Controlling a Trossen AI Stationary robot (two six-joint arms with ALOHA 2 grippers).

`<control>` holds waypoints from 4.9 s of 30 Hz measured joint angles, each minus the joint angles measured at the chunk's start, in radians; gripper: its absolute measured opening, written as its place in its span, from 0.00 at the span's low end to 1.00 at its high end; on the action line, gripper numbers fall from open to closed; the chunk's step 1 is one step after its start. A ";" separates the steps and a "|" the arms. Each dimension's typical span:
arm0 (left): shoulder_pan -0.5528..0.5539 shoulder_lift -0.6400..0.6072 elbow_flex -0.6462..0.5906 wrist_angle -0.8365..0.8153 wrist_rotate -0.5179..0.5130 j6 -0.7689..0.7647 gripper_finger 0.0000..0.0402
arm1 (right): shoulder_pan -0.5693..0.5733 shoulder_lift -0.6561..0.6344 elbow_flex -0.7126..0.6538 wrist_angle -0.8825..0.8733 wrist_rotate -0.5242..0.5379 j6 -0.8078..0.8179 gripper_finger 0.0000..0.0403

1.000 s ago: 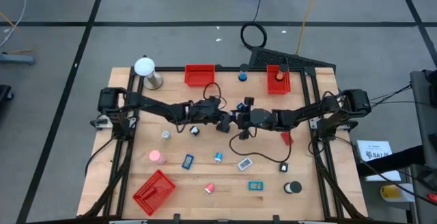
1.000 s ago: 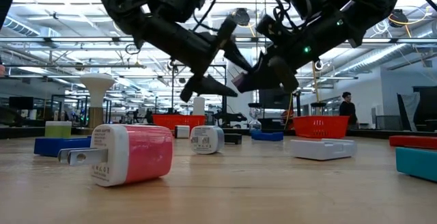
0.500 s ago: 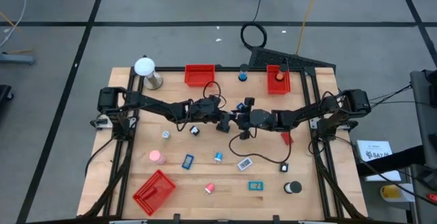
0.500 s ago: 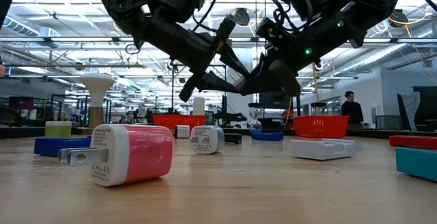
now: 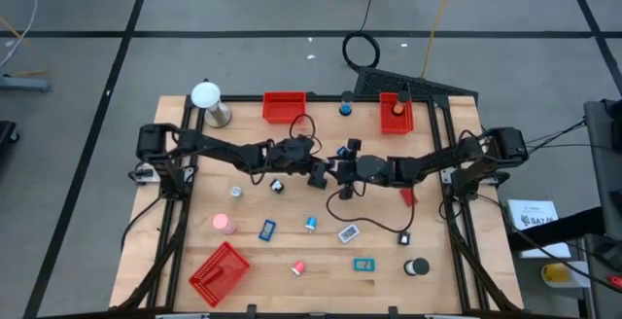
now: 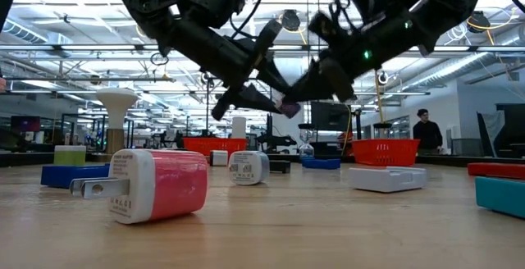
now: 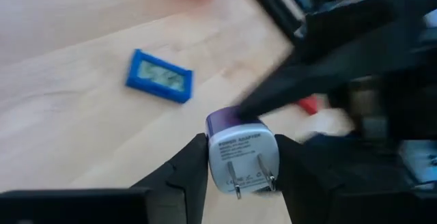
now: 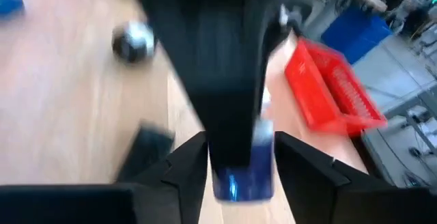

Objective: Pick & Place Office items
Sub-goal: Put the purple charger adapter into the top left red basket

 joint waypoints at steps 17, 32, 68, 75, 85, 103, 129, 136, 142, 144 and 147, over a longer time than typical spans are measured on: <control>0.192 -0.256 -0.001 -0.966 0.050 0.228 0.37 | 0.004 0.001 -0.002 -0.080 0.132 0.035 0.44; 0.406 -0.139 0.000 -0.949 0.135 0.377 0.37 | 0.004 0.002 -0.002 -0.073 0.056 0.020 0.06; 0.399 -0.112 0.064 -0.997 0.010 0.616 0.50 | 0.004 0.002 -0.003 -0.073 0.053 0.015 0.08; 0.399 -0.112 0.058 -0.975 -0.003 0.640 0.45 | 0.004 0.003 -0.003 -0.073 0.053 0.015 0.08; 0.408 -0.112 0.058 -0.984 0.020 0.679 0.59 | 0.005 0.003 -0.003 -0.073 0.053 0.011 0.08; 0.465 -0.112 0.011 -0.958 0.067 0.689 0.51 | 0.006 0.003 -0.003 -0.073 0.052 0.008 0.08; 0.523 -0.105 0.335 -1.022 0.020 0.678 0.34 | 0.006 0.003 -0.003 -0.066 0.053 -0.007 0.08; 0.602 0.099 0.592 -1.091 0.060 0.611 0.34 | 0.006 0.003 -0.003 -0.052 0.051 -0.007 0.08; 0.605 0.314 0.709 -1.085 0.130 0.554 0.33 | 0.006 0.003 -0.003 -0.050 0.027 -0.007 0.08; 0.606 0.348 0.738 -1.076 0.129 0.547 0.33 | 0.006 0.003 -0.003 -0.050 0.027 -0.007 0.08; 0.607 0.366 0.756 -1.045 0.116 0.534 0.33 | 0.006 0.003 -0.003 -0.050 0.027 -0.007 0.08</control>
